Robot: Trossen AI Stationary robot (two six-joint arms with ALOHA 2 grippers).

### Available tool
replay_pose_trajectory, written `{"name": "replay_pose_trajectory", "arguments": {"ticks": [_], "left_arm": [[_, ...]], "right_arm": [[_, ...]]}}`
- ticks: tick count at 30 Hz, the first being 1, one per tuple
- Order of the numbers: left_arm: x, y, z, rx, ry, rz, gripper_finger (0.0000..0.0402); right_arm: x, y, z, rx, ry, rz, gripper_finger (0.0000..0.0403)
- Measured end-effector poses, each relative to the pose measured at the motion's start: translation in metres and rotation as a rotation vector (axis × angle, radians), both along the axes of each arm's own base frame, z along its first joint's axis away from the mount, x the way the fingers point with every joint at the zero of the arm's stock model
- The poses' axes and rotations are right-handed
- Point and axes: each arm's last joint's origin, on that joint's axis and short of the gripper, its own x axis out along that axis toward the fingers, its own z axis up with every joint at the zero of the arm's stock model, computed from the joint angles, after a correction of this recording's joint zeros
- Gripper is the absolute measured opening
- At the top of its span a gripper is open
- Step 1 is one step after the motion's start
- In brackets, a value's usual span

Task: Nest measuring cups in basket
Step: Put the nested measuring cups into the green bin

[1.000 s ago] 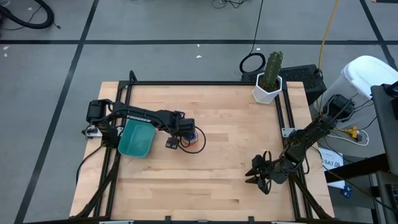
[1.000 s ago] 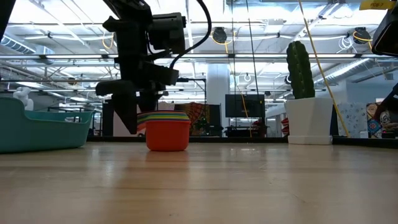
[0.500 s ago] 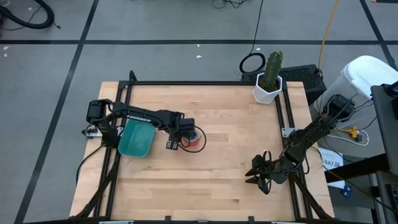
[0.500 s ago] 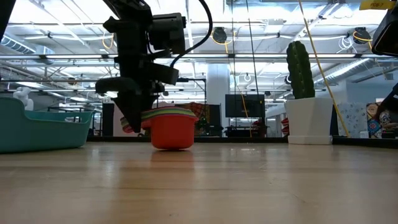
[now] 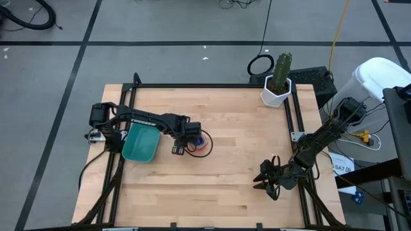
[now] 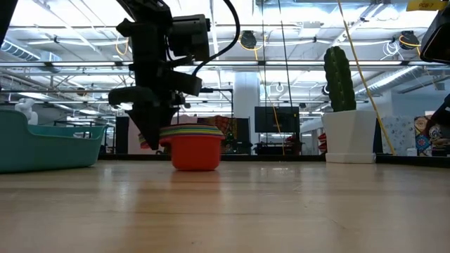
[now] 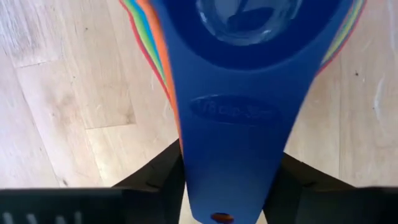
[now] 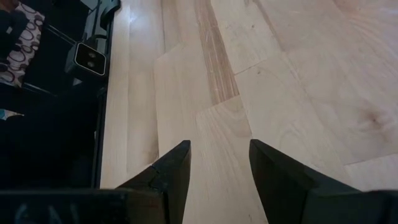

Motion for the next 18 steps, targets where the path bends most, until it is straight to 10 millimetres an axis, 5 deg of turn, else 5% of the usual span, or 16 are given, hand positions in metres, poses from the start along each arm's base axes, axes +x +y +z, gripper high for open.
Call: {"name": "replay_pose_trajectory", "arguments": {"ticks": [7, 14, 18], "left_arm": [[0.0001, 0.0, 0.0001, 0.0, -0.001, 0.003, 0.0145], [-0.0001, 0.0, 0.0001, -0.001, 0.001, 0.004, 0.0184], [-0.0002, 0.0, 0.0001, -0.001, 0.001, 0.006, 0.0147]], "right_arm": [[0.0, 0.0, 0.0, 0.0, 0.0, 0.0, 0.0155], [0.0, 0.0, -0.0001, 0.0, 0.0, 0.0, 0.0155], [0.0, 0.0, -0.0001, -0.001, 0.001, 0.0, 0.0155]]}}
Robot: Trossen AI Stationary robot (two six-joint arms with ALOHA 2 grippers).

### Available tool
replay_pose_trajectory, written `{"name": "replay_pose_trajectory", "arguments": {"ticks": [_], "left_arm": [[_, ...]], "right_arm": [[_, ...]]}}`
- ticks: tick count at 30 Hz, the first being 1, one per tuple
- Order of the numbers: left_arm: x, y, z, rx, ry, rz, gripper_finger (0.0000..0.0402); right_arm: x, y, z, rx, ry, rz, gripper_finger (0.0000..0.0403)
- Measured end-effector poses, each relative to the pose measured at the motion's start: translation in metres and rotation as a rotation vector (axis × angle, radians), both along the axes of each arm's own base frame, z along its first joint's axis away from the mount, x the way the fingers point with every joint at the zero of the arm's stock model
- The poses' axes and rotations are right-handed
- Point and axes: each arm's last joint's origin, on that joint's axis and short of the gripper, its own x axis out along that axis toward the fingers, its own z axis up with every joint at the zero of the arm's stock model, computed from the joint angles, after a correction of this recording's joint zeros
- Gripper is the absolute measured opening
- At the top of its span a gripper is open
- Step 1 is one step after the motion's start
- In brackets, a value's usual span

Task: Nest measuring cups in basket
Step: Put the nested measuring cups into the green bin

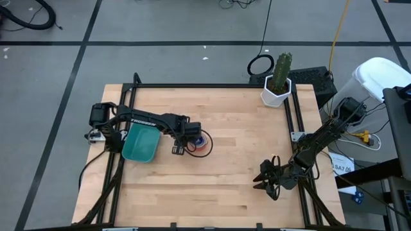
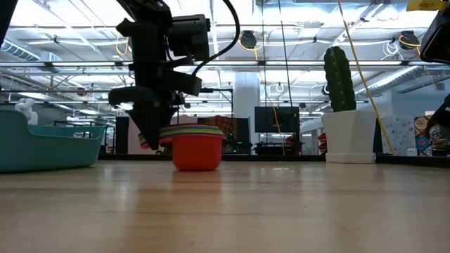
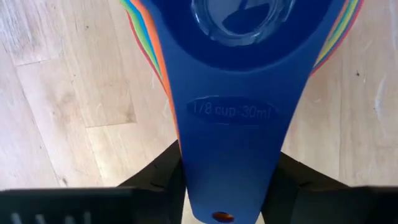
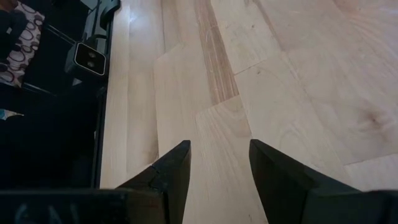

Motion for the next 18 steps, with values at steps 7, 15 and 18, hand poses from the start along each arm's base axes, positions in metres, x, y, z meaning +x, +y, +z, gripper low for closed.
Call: {"name": "replay_pose_trajectory", "arguments": {"ticks": [7, 15, 18], "left_arm": [[-0.0003, -0.0001, 0.0, -0.002, 0.004, 0.002, 0.0143], [-0.0021, -0.0012, -0.0001, -0.026, 0.02, 0.009, 0.0143], [-0.0025, -0.0012, -0.0001, -0.029, 0.023, 0.02, 0.0143]], "right_arm": [[0.0, 0.0, 0.0, 0.0, 0.0, 0.0, 0.0155], [0.0, 0.0, 0.0, 0.0, 0.0, 0.0, 0.0155], [0.0, 0.0, 0.0, 0.0, 0.0, 0.0, 0.0155]]}}
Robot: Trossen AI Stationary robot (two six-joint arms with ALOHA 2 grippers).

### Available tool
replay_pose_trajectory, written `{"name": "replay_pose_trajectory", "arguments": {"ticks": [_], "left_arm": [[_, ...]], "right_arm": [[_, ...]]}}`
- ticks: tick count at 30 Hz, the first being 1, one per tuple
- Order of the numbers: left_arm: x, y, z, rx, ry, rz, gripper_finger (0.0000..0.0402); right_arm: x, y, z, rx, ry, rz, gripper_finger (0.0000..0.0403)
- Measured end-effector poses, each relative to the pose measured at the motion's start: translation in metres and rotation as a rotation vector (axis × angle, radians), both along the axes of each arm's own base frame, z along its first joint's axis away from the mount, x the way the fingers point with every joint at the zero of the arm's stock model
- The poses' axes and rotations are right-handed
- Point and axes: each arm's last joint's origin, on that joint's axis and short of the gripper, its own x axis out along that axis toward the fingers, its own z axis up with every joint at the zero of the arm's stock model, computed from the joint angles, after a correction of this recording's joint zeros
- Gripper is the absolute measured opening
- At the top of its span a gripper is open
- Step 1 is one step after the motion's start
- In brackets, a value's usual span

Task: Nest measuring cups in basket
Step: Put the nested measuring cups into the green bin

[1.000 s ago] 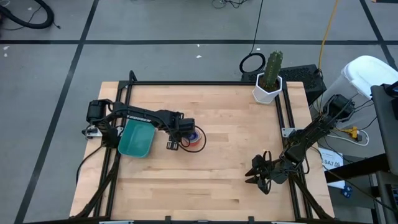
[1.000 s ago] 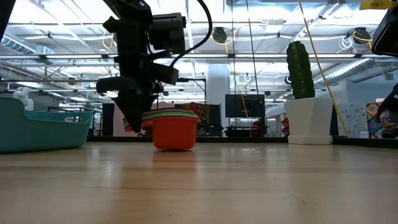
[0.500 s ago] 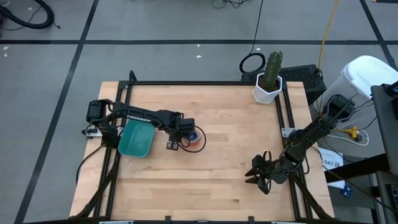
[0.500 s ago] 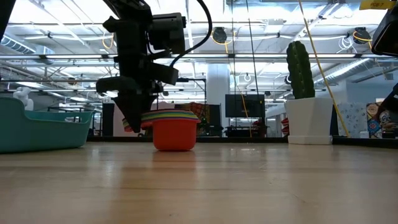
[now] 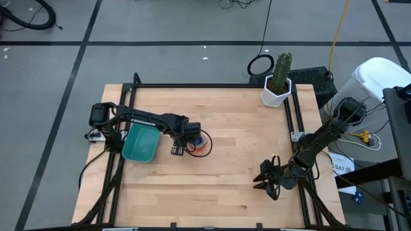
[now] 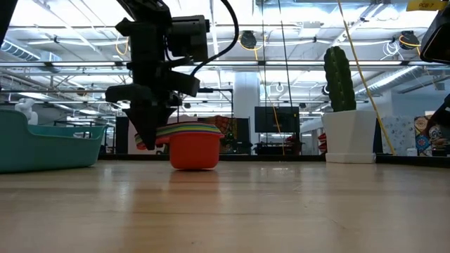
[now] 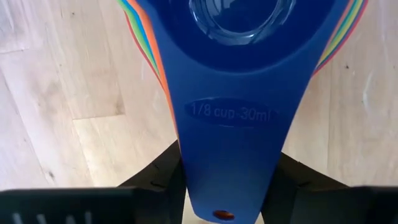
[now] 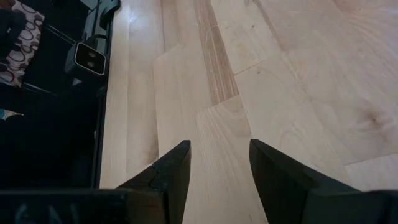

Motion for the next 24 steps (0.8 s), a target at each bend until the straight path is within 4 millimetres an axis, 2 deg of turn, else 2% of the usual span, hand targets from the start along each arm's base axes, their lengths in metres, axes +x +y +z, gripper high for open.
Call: {"name": "replay_pose_trajectory", "arguments": {"ticks": [14, 24], "left_arm": [[-0.004, 0.0, 0.003, 0.001, 0.019, 0.029, 0.0143], [-0.012, 0.001, 0.027, 0.04, -0.052, 0.051, 0.0143]], "right_arm": [[0.0, 0.0, 0.0, -0.008, 0.0, 0.005, 0.0155], [0.0, 0.0, 0.0, -0.008, 0.002, 0.006, 0.0155]]}}
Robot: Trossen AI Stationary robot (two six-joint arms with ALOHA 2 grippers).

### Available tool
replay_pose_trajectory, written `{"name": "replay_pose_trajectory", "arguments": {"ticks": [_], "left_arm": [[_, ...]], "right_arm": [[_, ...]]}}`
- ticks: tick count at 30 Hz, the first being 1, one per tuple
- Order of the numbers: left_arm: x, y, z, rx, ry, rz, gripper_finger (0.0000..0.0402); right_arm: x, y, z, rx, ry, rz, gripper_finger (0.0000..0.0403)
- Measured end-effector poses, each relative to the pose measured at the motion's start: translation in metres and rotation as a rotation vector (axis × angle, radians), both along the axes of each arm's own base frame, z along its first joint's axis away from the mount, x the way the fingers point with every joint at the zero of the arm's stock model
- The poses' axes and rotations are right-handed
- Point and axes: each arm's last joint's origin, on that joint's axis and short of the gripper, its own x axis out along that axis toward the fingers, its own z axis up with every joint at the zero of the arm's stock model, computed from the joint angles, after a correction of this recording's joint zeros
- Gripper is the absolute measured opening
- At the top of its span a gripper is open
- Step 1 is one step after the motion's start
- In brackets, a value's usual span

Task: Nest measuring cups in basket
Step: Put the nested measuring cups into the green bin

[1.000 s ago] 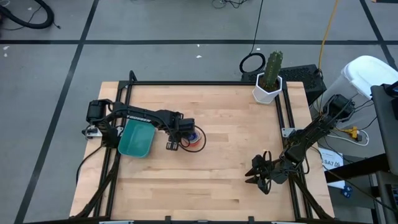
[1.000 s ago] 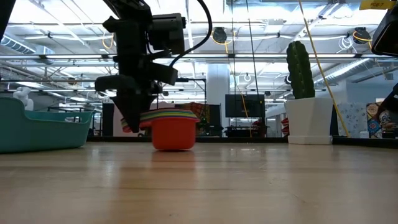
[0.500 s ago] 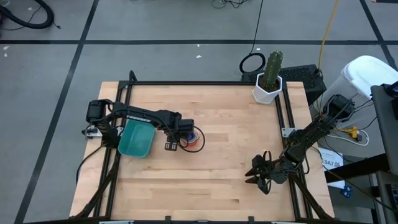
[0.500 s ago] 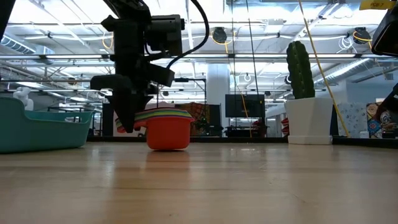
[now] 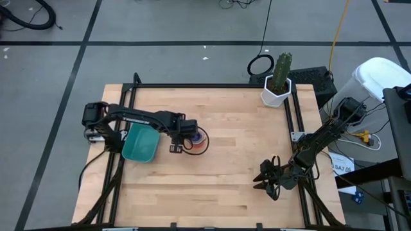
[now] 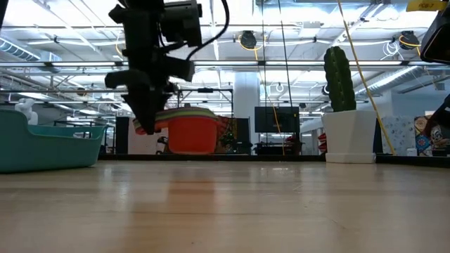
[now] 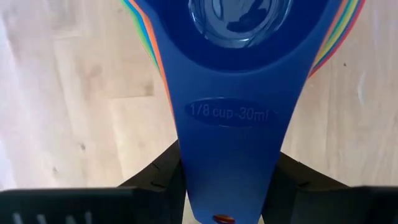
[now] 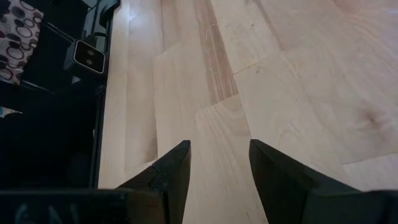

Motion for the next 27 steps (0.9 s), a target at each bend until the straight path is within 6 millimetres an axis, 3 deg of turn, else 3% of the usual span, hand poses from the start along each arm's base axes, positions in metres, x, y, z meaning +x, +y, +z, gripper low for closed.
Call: {"name": "replay_pose_trajectory", "arguments": {"ticks": [11, 27], "left_arm": [[-0.022, 0.0, 0.029, 0.032, -0.025, 0.09, 0.0143], [-0.075, -0.014, 0.068, 0.094, -0.001, 0.465, 0.0143]], "right_arm": [[0.0, 0.0, 0.0, -0.003, 0.005, 0.0, 0.0155], [-0.001, 0.0, -0.001, -0.041, -0.001, 0.031, 0.0155]]}}
